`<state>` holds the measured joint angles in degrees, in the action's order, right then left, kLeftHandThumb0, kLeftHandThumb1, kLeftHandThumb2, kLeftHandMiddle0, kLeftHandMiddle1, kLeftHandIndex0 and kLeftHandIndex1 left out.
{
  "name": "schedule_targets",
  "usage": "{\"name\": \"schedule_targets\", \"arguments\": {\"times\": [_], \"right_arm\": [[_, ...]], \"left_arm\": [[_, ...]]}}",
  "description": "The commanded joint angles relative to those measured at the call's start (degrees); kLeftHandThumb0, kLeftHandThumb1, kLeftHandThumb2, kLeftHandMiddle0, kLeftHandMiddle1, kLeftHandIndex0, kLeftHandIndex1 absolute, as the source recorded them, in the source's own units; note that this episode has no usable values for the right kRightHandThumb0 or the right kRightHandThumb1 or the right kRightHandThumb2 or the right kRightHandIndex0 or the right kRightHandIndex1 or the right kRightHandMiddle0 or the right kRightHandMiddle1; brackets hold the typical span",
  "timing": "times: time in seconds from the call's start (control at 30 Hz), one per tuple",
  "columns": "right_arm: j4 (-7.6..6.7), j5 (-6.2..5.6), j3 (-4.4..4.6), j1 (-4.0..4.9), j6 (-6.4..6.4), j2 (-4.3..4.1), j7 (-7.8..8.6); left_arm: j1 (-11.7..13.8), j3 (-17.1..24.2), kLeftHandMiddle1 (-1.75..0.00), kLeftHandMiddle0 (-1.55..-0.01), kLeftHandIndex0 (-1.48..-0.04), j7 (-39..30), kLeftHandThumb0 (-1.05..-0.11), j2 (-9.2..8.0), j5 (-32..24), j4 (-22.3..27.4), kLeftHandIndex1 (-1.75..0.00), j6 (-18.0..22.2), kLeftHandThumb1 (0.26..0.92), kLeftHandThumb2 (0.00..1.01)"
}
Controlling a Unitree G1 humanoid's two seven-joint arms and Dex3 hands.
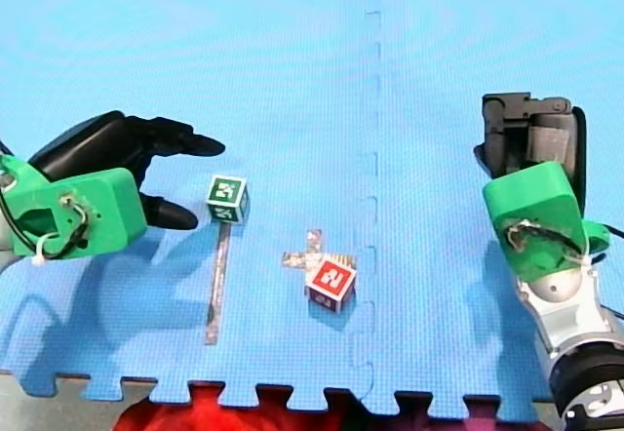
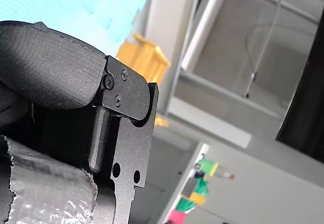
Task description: Stack cube left
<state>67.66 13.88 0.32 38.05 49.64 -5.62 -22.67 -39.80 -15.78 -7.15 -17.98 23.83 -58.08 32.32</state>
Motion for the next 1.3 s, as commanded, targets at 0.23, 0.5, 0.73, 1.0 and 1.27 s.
{"name": "schedule_targets", "arguments": {"times": [0.23, 0.5, 0.73, 1.0, 1.27], "right_arm": [[0.20, -0.31, -0.24, -0.33, 0.39, -0.59, 0.19], [0.25, -0.74, -0.48, -0.48, 1.19, -0.64, 0.91], [0.63, -1.69, -1.15, -0.53, 2.22, -0.61, 2.41], [0.98, -1.74, -1.55, -0.43, 2.33, -0.62, 2.77], [1.05, -1.56, -1.67, -0.56, 2.48, -0.77, 2.50]], "left_arm": [[-0.3, 0.8, -1.75, -0.80, -0.58, 0.8, -1.048, 1.18, -1.6, -3.6, 0.00, 0.1, 0.784, 0.00], [-0.5, 1.7, -0.67, -0.97, -0.59, 3.8, -1.048, 2.87, -2.4, -8.2, 0.00, 1.9, 0.789, 0.00], [-0.3, 3.0, -0.12, -0.96, -0.62, 4.0, -1.048, 3.64, -3.9, -11.6, -0.01, 4.5, 0.784, 0.00], [-1.3, 4.0, -0.02, -0.83, -0.49, 0.9, -0.923, 3.65, -5.0, -13.7, 0.00, 5.2, 0.713, 0.00], [-2.0, 5.4, -1.50, -0.80, -0.40, -2.8, -0.623, 3.41, -6.6, -14.1, 0.00, 5.5, 0.619, 0.00]]}}
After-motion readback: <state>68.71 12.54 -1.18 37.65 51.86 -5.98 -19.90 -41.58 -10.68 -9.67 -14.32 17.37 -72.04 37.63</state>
